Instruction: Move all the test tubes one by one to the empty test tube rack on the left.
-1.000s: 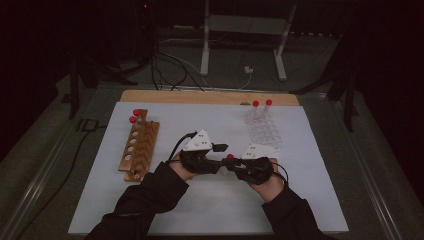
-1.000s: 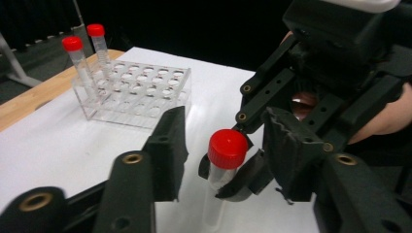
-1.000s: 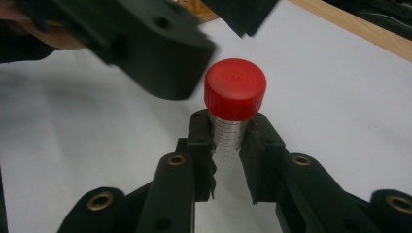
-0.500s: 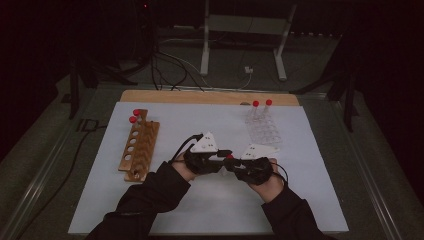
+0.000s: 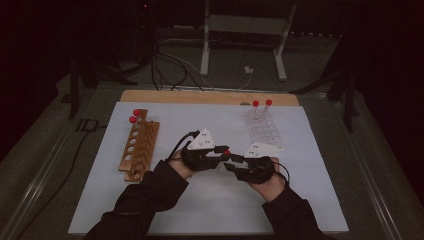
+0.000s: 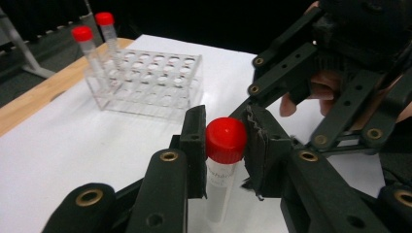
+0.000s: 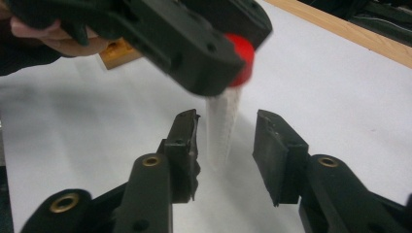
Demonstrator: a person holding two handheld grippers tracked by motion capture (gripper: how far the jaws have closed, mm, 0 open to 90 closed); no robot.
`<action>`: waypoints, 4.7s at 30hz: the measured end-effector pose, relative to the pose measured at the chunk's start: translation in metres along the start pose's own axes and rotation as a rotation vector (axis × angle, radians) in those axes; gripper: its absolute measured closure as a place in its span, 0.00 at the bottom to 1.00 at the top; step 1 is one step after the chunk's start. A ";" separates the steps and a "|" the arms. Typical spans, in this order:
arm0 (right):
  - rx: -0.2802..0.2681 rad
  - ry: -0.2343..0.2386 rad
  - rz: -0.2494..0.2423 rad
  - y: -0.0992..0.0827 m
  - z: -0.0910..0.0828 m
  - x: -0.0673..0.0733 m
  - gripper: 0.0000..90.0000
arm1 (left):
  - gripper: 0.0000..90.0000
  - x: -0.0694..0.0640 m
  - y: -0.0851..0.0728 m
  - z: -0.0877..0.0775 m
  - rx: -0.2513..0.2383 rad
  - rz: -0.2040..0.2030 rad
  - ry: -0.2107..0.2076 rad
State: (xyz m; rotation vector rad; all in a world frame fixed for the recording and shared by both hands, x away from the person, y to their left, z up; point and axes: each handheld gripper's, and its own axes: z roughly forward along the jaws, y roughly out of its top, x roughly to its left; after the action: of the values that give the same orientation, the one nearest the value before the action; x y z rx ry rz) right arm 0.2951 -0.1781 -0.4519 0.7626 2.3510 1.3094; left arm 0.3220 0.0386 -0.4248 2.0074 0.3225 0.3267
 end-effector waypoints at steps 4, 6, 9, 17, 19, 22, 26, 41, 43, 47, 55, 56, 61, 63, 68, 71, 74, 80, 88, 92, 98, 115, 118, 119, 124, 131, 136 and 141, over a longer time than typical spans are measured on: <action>-0.019 -0.015 0.010 0.001 -0.003 0.000 0.55 | 0.80 0.005 0.000 -0.008 -0.007 -0.009 0.024; -0.029 -0.018 0.018 0.002 -0.004 -0.001 0.51 | 0.80 0.007 0.000 -0.012 -0.009 -0.015 0.033; -0.040 -0.029 0.030 0.002 -0.005 -0.002 0.42 | 0.80 0.011 -0.001 -0.019 -0.014 -0.019 0.053; -0.067 -0.057 0.074 0.004 -0.007 -0.004 0.14 | 0.80 0.022 -0.004 -0.041 -0.019 -0.035 0.105; -0.071 -0.062 0.075 0.005 -0.008 -0.004 0.09 | 0.80 0.024 -0.005 -0.046 -0.020 -0.037 0.118; -0.070 -0.072 0.086 0.005 -0.008 -0.004 0.03 | 0.80 0.026 -0.006 -0.053 -0.020 -0.041 0.136; -0.076 -0.067 0.096 0.004 -0.009 -0.006 0.00 | 0.80 0.031 -0.006 -0.065 -0.023 -0.045 0.161; -0.110 -0.026 0.103 0.004 -0.014 -0.009 0.00 | 0.80 0.058 -0.020 -0.120 -0.042 -0.102 0.305; -0.115 -0.021 0.103 0.004 -0.014 -0.010 0.00 | 0.80 0.062 -0.023 -0.128 -0.043 -0.107 0.331; -0.107 -0.021 0.096 0.004 -0.013 -0.009 0.00 | 0.80 0.070 -0.026 -0.143 -0.048 -0.125 0.373; -0.106 -0.012 0.089 0.005 -0.012 -0.008 0.00 | 0.80 0.084 -0.034 -0.168 -0.058 -0.158 0.452; -0.107 -0.010 0.090 0.005 -0.012 -0.008 0.00 | 0.80 0.086 -0.035 -0.171 -0.060 -0.163 0.465; -0.102 -0.002 0.089 0.004 -0.011 -0.009 0.00 | 0.80 0.097 -0.042 -0.182 -0.057 -0.189 0.524; -0.102 -0.003 0.089 0.004 -0.011 -0.009 0.00 | 0.80 0.102 -0.045 -0.186 -0.057 -0.199 0.553; -0.103 0.003 0.092 0.004 -0.011 -0.010 0.00 | 0.80 0.114 -0.054 -0.193 -0.078 -0.247 0.610; -0.099 0.004 0.091 0.003 -0.011 -0.010 0.00 | 0.80 0.120 -0.062 -0.192 -0.096 -0.278 0.625; -0.098 0.004 0.092 0.003 -0.012 -0.010 0.00 | 0.80 0.124 -0.069 -0.187 -0.085 -0.293 0.642; -0.096 0.003 0.094 0.002 -0.012 -0.011 0.00 | 0.80 0.128 -0.087 -0.175 -0.046 -0.322 0.650; -0.096 0.003 0.096 0.002 -0.012 -0.012 0.00 | 0.80 0.129 -0.105 -0.165 -0.009 -0.349 0.644; -0.089 -0.001 0.094 0.002 -0.012 -0.012 0.00 | 0.80 0.128 -0.110 -0.161 0.009 -0.354 0.638; -0.090 -0.002 0.099 0.002 -0.012 -0.012 0.00 | 0.80 0.127 -0.114 -0.157 0.023 -0.347 0.648; -0.115 -0.014 0.098 0.005 -0.019 -0.016 0.00 | 0.43 0.113 -0.108 -0.170 0.012 -0.352 0.568; -0.135 -0.028 0.102 0.006 -0.022 -0.020 0.00 | 0.26 0.103 -0.104 -0.171 0.004 -0.340 0.537; -0.143 -0.030 0.105 0.007 -0.024 -0.022 0.00 | 0.19 0.100 -0.103 -0.172 0.001 -0.339 0.527; -0.173 -0.053 0.110 0.010 -0.033 -0.033 0.00 | 0.08 0.081 -0.096 -0.172 -0.034 -0.320 0.465; -0.149 -0.097 0.122 0.011 -0.038 -0.053 0.00 | 0.02 0.061 -0.091 -0.165 -0.042 -0.296 0.361; -0.165 -0.158 0.146 0.012 -0.038 -0.070 0.00 | 0.02 0.049 -0.092 -0.155 -0.043 -0.282 0.292; -0.158 -0.214 0.175 0.015 -0.035 -0.094 0.00 | 0.02 0.037 -0.092 -0.146 -0.042 -0.248 0.249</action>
State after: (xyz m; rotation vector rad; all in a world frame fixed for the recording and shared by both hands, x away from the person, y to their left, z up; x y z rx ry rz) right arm 0.3559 -0.2524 -0.4178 1.0214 2.0262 1.3876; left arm 0.2955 0.2123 -0.4406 1.8624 0.7091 0.4230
